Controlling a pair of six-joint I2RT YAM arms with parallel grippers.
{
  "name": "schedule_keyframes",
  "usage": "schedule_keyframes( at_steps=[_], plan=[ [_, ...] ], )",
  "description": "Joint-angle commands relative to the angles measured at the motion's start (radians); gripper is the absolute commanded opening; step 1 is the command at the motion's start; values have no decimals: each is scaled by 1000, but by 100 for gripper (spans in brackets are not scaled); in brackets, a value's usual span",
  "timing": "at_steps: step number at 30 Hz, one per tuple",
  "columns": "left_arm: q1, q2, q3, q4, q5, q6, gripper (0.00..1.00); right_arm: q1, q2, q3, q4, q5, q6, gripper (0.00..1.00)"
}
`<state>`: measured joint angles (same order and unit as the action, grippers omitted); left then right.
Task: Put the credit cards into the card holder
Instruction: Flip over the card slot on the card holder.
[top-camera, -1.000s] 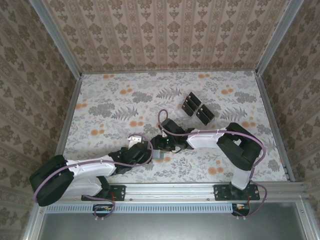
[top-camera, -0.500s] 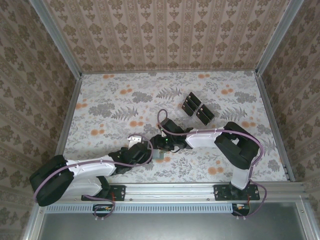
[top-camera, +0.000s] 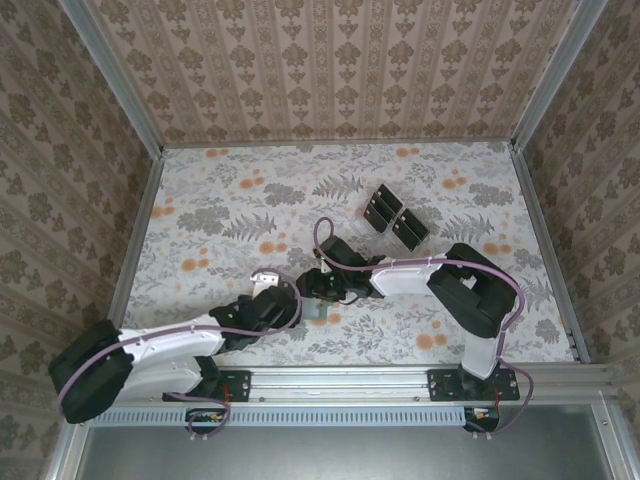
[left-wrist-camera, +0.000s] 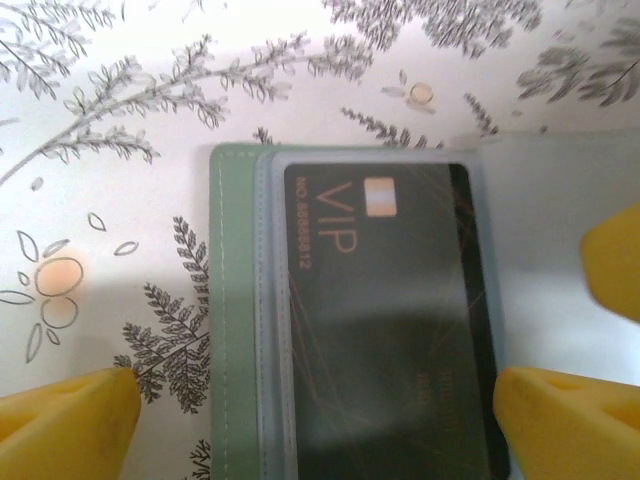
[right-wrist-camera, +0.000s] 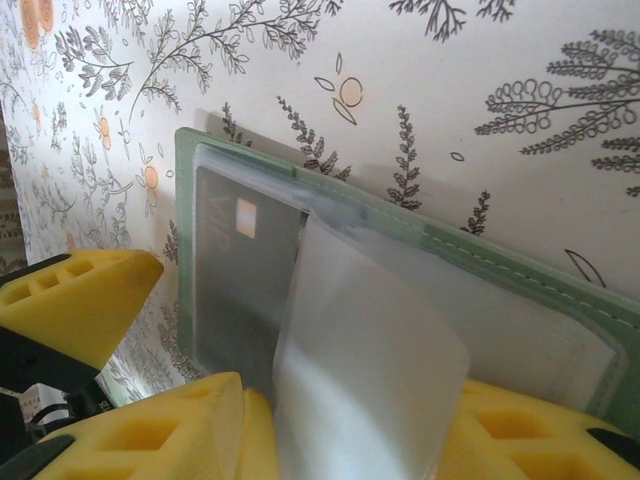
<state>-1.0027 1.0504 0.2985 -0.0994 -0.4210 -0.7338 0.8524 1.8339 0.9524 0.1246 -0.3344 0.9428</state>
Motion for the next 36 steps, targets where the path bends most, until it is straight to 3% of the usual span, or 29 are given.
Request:
schedule_keyframes(
  at_steps=[1, 10, 23, 29, 36],
  plan=[
    [-3, -90, -17, -65, -31, -21, 100, 14, -36, 50, -33, -30, -3, 48],
    [0, -368, -47, -195, -97, -64, 100, 43, 40, 191, -126, -35, -32, 49],
    [5, -482, -61, -275, -119, -88, 100, 59, 253, 422, -263, -68, -104, 48],
    [9, -486, -64, -280, -119, -89, 100, 53, 211, 459, -292, -97, -160, 49],
    [28, -468, -55, -269, -108, -80, 100, -17, -10, 425, -391, -51, -272, 49]
  ],
)
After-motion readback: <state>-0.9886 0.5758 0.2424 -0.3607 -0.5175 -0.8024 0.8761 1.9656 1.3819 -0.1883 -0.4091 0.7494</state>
